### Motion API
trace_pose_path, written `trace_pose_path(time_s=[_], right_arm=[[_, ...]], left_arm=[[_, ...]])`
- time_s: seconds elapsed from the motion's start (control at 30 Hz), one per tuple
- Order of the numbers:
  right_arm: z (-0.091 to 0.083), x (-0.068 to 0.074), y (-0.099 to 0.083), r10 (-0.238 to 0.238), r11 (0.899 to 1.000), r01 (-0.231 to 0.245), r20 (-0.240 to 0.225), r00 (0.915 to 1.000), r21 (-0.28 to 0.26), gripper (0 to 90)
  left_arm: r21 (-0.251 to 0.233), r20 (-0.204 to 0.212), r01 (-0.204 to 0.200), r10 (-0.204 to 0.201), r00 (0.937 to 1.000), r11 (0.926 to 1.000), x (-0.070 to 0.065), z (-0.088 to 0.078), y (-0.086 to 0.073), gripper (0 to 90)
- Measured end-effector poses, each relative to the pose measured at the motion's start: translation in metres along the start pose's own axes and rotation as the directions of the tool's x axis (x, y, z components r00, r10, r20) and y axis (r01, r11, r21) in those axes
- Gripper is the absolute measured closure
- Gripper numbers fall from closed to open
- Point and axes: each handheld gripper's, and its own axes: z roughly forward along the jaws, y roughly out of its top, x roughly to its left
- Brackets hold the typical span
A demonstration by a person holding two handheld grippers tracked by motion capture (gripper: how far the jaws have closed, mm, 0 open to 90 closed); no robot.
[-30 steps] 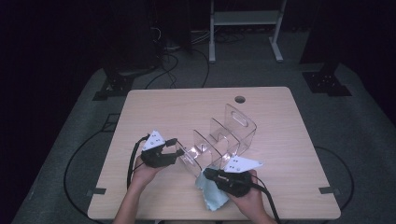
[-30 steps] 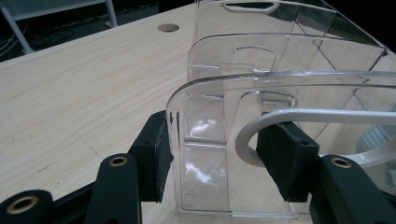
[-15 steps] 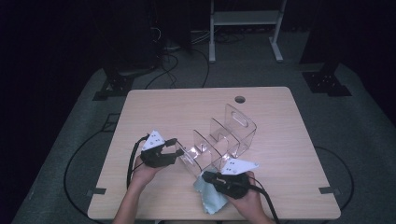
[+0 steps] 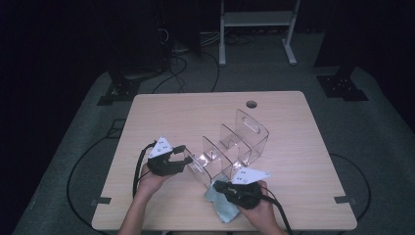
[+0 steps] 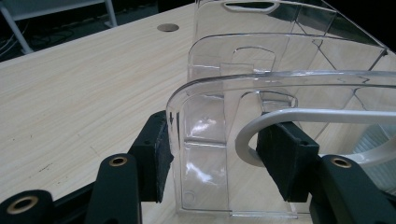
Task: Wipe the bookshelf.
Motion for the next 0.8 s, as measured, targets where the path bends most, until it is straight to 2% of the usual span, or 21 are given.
trace_pose_path(time_s=[0.13, 0.2, 0.27, 0.4, 0.43, 0.53, 0.7, 0.8], right_arm=[[-0.014, -0.022, -0.002, 0.06, 0.998, -0.059, 0.061, 0.9963, -0.033, 83.8], [-0.018, -0.028, -0.003, 0.091, 0.995, -0.088, 0.071, 0.9934, -0.044, 83.7], [-0.016, -0.025, -0.004, 0.094, 0.995, -0.09, 0.077, 0.9926, -0.047, 83.8], [-0.004, -0.011, -0.006, 0.06, 0.998, -0.06, 0.028, 0.9978, -0.009, 83.8], [-0.003, -0.009, -0.006, 0.05, 0.999, -0.05, 0.029, 0.9983, -0.004, 83.8], [-0.008, -0.017, -0.004, 0.064, 0.998, -0.063, 0.034, 0.9974, -0.015, 83.8], [-0.025, -0.045, -0.006, 0.145, 0.988, -0.139, 0.103, 0.984, -0.065, 83.7], [-0.022, -0.039, -0.007, 0.138, 0.989, -0.133, 0.102, 0.9852, -0.059, 83.8]], left_arm=[[0.001, 0.0, -0.006, 0.006, 1.0, 1.0, 0.0, 0.0, 0.0, 45.9], [0.002, -0.001, -0.006, 0.006, 1.0, 1.0, 0.0, 0.0, 0.001, 45.9], [0.002, -0.004, -0.005, 0.005, 1.0, 1.0, -0.001, 0.0, 0.001, 45.9], [0.001, -0.002, -0.001, 0.001, 1.0, 1.0, -0.001, 0.0, 0.0, 45.9], [0.001, -0.003, -0.001, 0.001, 1.0, 1.0, -0.001, 0.0, 0.0, 45.9], [0.0, -0.002, -0.004, 0.004, 1.0, 1.0, 0.0, 0.0, 0.0, 45.9], [0.004, -0.003, -0.001, 0.001, 1.0, 1.0, -0.002, 0.0, 0.001, 45.9], [0.004, -0.005, 0.002, -0.002, 1.0, 1.0, -0.002, 0.0, 0.001, 45.9]])
